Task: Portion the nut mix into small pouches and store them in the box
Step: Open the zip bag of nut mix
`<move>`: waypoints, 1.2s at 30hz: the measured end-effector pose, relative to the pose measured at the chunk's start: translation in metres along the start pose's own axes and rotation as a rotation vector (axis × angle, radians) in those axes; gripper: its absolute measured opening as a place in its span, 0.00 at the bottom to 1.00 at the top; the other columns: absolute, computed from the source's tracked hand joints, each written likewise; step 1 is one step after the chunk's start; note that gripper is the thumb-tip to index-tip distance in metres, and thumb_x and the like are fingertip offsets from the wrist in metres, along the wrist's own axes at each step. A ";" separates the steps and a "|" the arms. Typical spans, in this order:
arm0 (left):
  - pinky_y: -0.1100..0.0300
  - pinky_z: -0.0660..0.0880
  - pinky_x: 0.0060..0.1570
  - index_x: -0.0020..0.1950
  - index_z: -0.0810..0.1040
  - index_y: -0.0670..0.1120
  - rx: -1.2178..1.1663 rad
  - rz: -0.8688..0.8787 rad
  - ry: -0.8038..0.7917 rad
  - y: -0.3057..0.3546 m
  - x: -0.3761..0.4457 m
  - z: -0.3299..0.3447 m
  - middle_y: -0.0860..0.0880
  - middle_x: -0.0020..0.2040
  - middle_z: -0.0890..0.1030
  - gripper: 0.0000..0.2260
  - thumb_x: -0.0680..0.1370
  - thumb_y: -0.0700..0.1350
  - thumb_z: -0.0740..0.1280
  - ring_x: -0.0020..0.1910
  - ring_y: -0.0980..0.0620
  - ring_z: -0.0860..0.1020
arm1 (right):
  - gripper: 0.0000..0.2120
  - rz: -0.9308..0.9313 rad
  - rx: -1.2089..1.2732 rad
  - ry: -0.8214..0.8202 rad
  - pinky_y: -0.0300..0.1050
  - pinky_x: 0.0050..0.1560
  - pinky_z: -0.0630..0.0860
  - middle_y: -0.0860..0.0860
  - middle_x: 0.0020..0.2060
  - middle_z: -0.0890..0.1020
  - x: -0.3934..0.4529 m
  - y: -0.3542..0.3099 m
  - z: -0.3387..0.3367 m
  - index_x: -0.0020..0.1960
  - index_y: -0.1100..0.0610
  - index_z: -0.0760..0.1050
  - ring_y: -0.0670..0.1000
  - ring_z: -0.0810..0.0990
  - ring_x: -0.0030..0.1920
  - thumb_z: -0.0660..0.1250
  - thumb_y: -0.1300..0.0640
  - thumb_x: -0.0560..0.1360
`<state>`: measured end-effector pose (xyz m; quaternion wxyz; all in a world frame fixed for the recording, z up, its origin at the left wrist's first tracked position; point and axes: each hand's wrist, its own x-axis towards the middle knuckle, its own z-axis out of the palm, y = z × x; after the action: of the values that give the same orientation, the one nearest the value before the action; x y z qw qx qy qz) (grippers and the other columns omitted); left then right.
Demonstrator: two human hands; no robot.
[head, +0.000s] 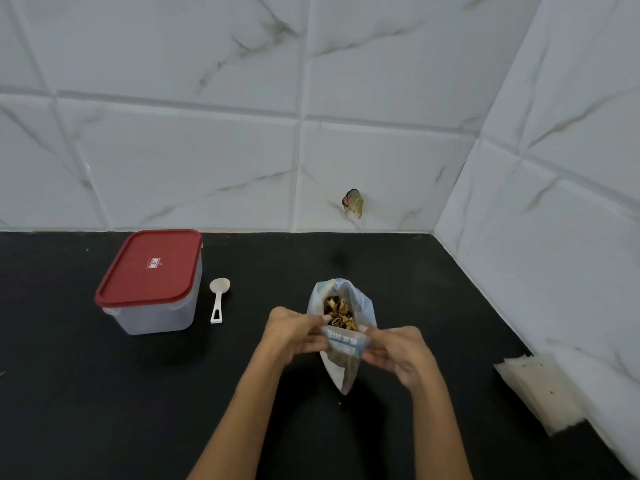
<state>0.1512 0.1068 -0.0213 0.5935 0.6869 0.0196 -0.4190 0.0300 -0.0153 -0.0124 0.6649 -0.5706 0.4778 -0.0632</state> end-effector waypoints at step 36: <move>0.50 0.76 0.40 0.56 0.77 0.38 -0.501 -0.131 0.039 -0.027 0.017 0.027 0.41 0.45 0.80 0.09 0.81 0.42 0.61 0.44 0.44 0.78 | 0.09 0.162 0.291 -0.070 0.49 0.38 0.77 0.58 0.44 0.82 0.056 0.017 -0.011 0.52 0.61 0.78 0.56 0.81 0.45 0.61 0.58 0.80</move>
<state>0.1330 0.0850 -0.0516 0.7163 0.5235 0.1787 -0.4254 0.0439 -0.0523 -0.0568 0.7595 -0.4300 0.4847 -0.0580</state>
